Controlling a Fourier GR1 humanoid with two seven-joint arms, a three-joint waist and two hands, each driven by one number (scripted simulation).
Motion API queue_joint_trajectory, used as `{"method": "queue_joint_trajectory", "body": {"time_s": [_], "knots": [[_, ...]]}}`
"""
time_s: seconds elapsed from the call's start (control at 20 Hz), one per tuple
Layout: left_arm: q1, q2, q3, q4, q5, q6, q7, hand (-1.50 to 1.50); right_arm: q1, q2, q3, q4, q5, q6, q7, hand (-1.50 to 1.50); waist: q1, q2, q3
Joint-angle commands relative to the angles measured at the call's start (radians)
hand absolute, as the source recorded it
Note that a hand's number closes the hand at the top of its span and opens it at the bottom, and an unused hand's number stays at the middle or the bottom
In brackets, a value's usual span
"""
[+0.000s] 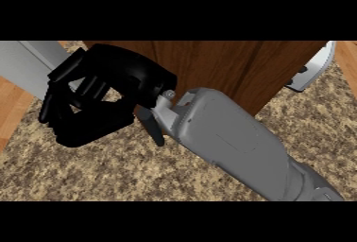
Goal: Pick up the wine, place it into the cabinet and close the cabinet
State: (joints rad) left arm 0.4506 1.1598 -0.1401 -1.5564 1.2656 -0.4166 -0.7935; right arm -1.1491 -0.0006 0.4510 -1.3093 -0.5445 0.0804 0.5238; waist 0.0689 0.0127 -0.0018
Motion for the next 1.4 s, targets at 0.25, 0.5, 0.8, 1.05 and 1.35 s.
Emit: {"method": "queue_joint_trajectory", "body": {"time_s": [0.25,0.5,0.8,1.05,1.35], "knots": [[0.054,-0.012,0.083,0.025,0.014,-0.127,0.013,-1.50,-0.076,0.001,-0.025,0.290,-0.188,0.315,0.044,1.50,-0.014,-0.008,0.001],[0.018,-0.051,0.123,0.055,-0.010,-0.128,0.037,-1.50,-0.081,0.001,-0.057,0.438,-0.233,0.411,-0.055,1.50,-0.022,-0.004,0.001],[0.048,-0.091,0.149,0.018,-0.040,-0.109,0.064,-1.50,-0.127,-0.027,-0.131,0.543,-0.282,0.490,-0.096,1.50,-0.021,-0.007,0.002],[0.023,-0.102,0.168,0.039,-0.041,-0.122,0.100,-1.50,-0.098,-0.043,-0.135,0.622,-0.258,0.510,-0.189,1.50,-0.022,0.002,0.001],[0.013,-0.106,0.197,0.032,-0.029,-0.117,0.133,-1.50,-0.138,-0.092,-0.170,0.649,-0.215,0.404,-0.238,1.50,-0.030,-0.002,0.001]]}}
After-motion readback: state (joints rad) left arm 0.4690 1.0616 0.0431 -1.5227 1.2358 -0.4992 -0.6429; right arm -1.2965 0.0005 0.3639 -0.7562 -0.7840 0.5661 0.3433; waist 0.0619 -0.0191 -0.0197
